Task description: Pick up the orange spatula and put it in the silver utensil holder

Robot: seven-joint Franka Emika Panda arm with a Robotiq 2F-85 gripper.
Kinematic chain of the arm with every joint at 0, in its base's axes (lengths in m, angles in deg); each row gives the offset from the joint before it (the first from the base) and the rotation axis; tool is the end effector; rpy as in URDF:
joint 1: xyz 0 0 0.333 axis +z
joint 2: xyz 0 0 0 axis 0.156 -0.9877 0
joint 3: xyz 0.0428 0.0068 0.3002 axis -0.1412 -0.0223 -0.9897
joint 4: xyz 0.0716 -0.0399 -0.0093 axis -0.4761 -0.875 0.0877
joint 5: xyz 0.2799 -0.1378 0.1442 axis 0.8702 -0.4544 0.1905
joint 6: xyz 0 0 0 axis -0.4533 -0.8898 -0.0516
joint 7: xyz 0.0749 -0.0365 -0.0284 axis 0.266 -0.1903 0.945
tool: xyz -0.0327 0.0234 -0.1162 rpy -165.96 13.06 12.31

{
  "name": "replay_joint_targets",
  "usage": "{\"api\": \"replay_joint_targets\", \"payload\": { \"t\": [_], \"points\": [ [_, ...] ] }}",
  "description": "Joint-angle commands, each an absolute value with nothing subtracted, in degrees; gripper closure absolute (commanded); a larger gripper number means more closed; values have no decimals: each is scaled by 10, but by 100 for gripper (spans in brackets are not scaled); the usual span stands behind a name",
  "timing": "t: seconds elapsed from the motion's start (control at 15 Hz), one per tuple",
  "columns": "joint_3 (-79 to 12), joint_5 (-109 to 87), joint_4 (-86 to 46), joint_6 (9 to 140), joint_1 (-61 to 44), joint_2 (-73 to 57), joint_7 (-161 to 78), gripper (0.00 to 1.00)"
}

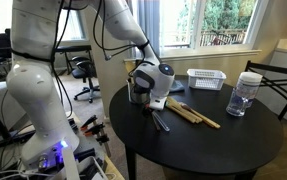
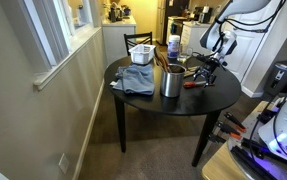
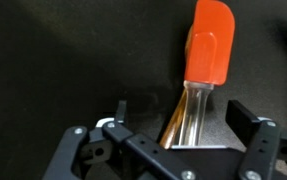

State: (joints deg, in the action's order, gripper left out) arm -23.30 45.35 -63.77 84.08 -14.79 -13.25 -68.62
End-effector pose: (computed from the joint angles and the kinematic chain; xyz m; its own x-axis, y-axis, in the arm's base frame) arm 0.4194 -0.1625 0.1732 -0.1229 -0.9164 -0.3808 -0.9846 0.1606 -0.0686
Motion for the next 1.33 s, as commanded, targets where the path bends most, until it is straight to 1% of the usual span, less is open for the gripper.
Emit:
{"api": "replay_joint_targets", "payload": {
  "t": [0.0, 0.67, 0.73, 0.87, 0.93, 1.0, 1.07, 1.27],
  "points": [
    [-234, 436, -633, 839, -156, -132, -712, 0],
    [-235, 437, -631, 828, -159, -134, -718, 0],
    [-235, 437, -631, 828, -159, -133, -717, 6],
    [-236, 438, -631, 829, -159, -133, -716, 31],
    [-236, 438, -632, 830, -159, -133, -716, 32],
    [-235, 437, -632, 830, -159, -133, -717, 37],
    [-235, 437, -632, 830, -158, -134, -717, 45],
    [-236, 440, -632, 832, -159, -132, -715, 64]
  ]
}}
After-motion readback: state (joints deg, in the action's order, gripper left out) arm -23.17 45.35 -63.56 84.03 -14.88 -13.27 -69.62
